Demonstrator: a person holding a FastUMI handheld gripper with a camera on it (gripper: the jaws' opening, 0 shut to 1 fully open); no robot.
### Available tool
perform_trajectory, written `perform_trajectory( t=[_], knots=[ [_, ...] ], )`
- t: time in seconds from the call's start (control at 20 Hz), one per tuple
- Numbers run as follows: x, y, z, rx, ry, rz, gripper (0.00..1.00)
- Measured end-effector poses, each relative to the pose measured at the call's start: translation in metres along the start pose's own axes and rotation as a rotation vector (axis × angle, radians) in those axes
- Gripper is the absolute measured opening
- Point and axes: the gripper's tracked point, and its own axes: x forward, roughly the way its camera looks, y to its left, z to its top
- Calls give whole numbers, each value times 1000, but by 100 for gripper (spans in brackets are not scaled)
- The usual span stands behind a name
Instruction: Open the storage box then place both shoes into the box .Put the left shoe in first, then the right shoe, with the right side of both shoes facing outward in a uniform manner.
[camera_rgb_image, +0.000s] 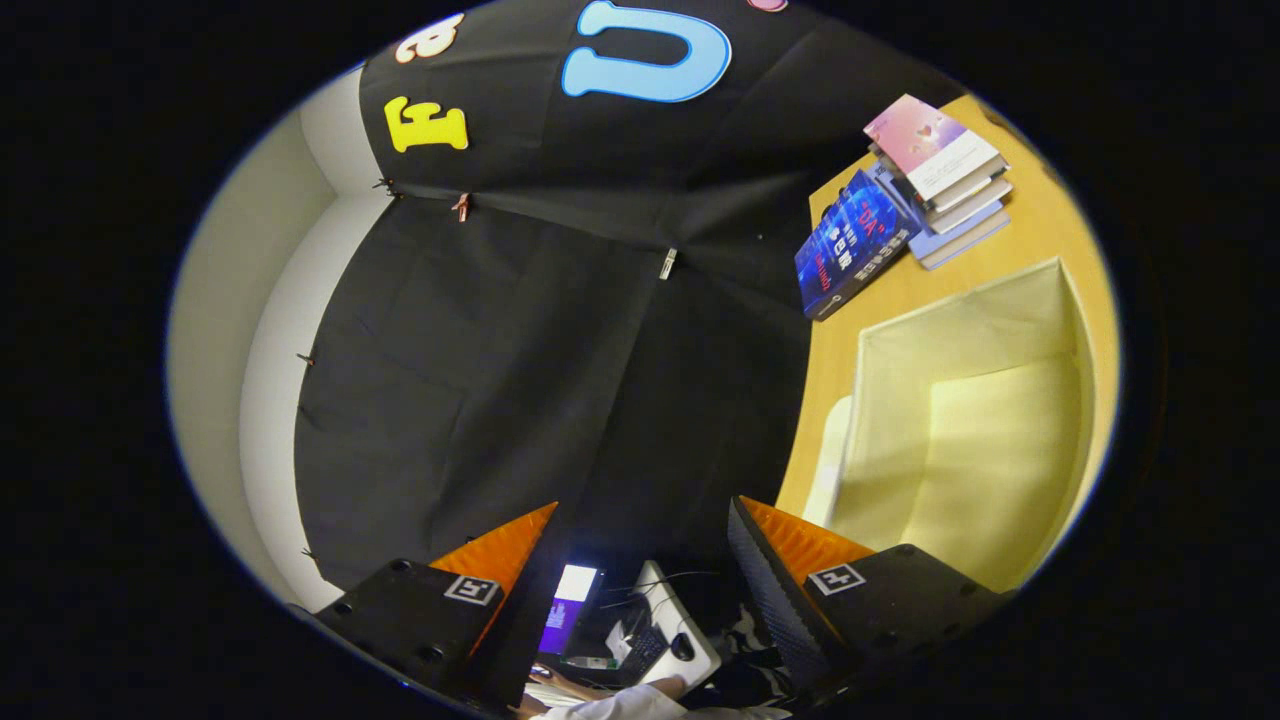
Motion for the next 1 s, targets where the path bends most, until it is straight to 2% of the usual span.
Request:
perform_trajectory(
  t=[0.25,0.45,0.65,0.9,1.0],
  knots=[
    [-73,-45,34,-67,-98,-175,96],
    [-152,-108,66,-89,-217,-408,96],
    [-240,-174,75,-102,-289,-642,96],
    [-319,-264,44,-247,-181,-974,96],
    [-331,-291,32,-288,-116,-1053,90]
  ],
)
